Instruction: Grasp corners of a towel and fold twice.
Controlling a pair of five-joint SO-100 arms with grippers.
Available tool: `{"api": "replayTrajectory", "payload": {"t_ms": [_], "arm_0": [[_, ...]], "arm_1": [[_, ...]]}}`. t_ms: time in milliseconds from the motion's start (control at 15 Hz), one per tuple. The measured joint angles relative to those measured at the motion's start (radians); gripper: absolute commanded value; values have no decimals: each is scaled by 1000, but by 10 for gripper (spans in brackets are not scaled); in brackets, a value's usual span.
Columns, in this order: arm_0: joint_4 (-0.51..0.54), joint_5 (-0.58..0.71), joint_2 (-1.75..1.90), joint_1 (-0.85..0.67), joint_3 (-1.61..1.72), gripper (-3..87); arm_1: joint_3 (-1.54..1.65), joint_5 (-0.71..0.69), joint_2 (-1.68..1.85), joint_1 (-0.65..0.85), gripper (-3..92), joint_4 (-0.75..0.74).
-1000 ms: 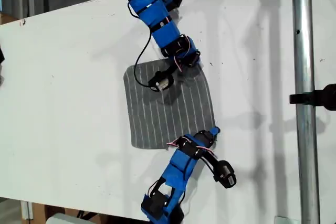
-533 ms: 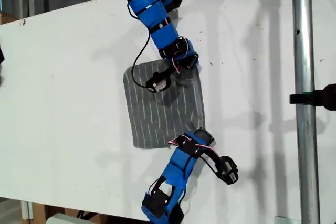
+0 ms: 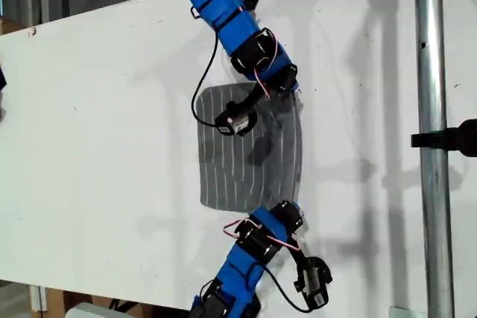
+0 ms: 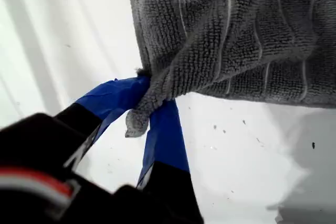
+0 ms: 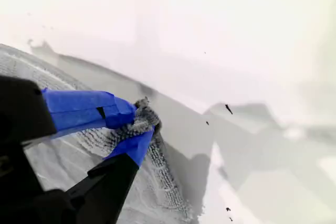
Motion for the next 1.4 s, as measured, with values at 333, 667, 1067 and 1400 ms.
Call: {"api": "replayTrajectory", "payload": {"t_ms": [333, 667, 1067, 1400], "arm_0": [[5, 126, 158, -272, 290, -28], [-63, 416, 192, -719, 368, -29], [-66, 511, 272, -887, 373, -29], [-87, 347, 290, -693, 523, -27]], "arm_1": [[120, -199, 95, 377, -1, 46], [124, -560, 95, 845, -1, 9], [86, -727, 115, 968, -1, 0], [241, -575, 137, 735, -1, -14]]}}
